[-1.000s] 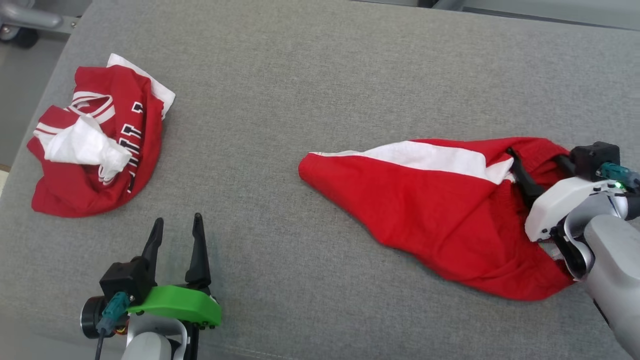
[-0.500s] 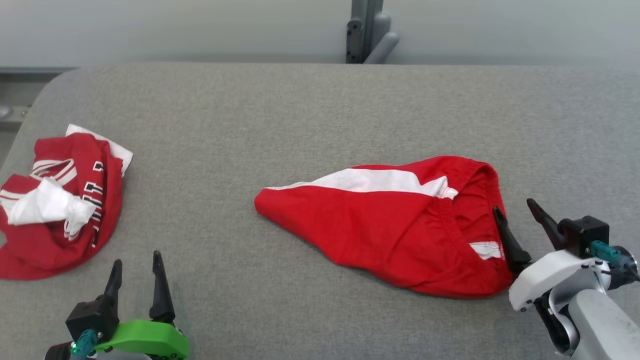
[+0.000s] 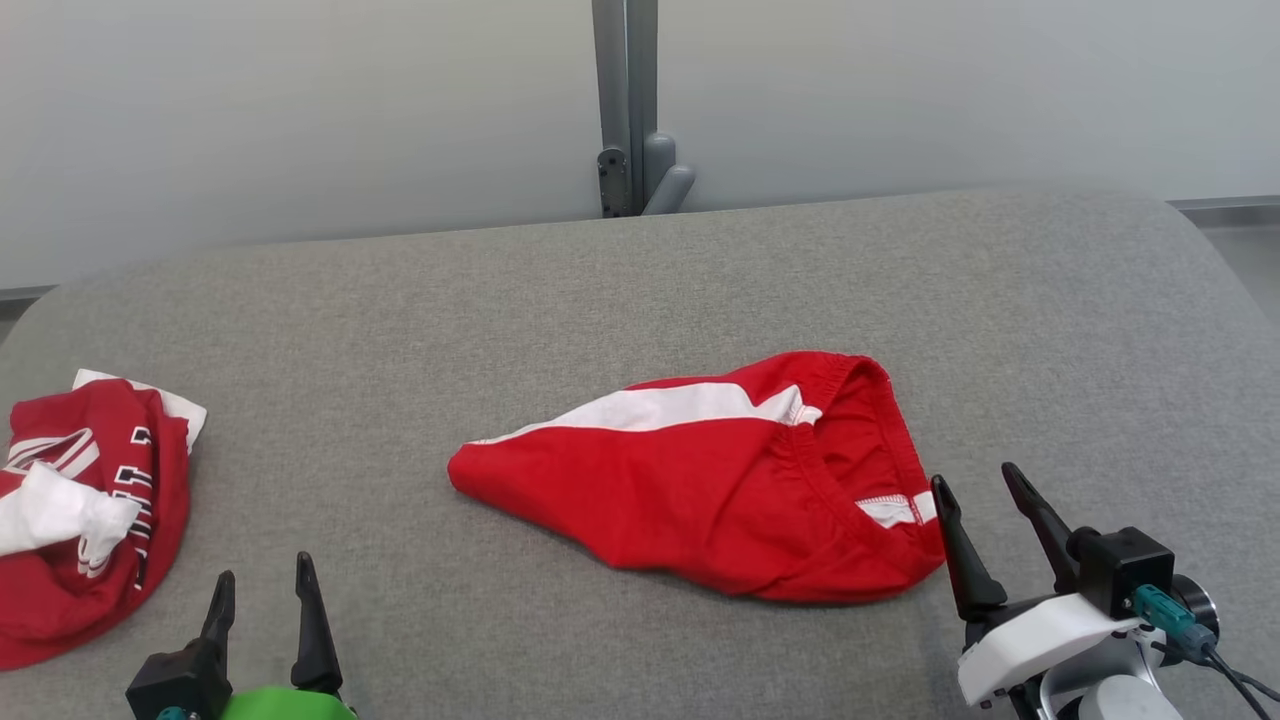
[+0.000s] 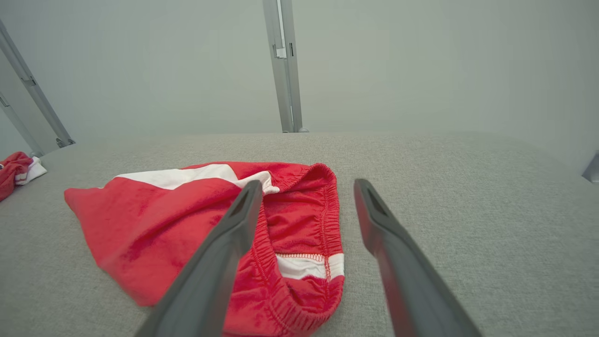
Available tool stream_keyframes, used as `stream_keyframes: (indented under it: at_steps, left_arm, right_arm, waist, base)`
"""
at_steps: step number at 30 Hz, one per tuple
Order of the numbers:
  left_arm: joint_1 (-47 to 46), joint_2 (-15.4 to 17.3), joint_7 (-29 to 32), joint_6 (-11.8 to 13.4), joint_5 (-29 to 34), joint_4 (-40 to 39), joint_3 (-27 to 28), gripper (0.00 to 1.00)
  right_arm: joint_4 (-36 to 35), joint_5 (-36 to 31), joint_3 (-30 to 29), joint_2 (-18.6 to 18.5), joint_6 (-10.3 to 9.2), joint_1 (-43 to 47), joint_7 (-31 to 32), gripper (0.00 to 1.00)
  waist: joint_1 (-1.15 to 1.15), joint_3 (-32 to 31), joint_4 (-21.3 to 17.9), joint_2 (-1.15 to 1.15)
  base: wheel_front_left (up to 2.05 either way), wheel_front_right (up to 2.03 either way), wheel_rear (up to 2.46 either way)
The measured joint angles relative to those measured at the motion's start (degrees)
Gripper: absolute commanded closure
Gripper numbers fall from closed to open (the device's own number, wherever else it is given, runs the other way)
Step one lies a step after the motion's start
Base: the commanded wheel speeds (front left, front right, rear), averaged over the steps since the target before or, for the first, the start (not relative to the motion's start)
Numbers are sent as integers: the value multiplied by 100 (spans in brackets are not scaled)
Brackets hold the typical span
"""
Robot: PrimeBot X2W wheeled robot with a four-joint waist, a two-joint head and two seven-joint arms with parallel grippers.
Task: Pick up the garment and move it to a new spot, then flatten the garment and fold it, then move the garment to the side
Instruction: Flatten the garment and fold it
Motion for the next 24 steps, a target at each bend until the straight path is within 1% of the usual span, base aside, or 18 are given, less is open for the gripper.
stream_keyframes:
  at_steps: [6,10,14,16,19,24]
  left_arm:
    - [-19,1,0,-37,-8,49,-103,0]
    - [-147,1,0,-40,-20,92,-183,0]
    - [-322,-1,1,-134,-68,235,-293,0]
    - [-525,0,0,-201,-65,305,-326,0]
    - [-996,-2,0,-370,-120,573,-402,0]
    - [-1961,0,0,-573,-289,1292,-458,0]
  right_arm:
    - [9,-38,49,27,-1,-13,0,0]
    - [93,-26,188,43,0,-53,0,0]
    - [265,102,367,53,-1,-204,0,0]
    - [387,175,458,58,-1,-367,0,0]
    - [563,255,604,66,-1,-724,0,0]
    - [832,415,728,133,-1,-1355,0,0]
  waist:
    - [0,74,-55,0]
    - [0,143,-84,0]
    - [0,236,-116,0]
    - [0,313,-124,0]
    - [0,474,-122,0]
    - [0,810,-90,0]
  base:
    - [0,0,0]
    - [0,0,0]
    - [0,0,0]
    - [0,0,0]
    - [0,0,0]
    - [0,0,0]
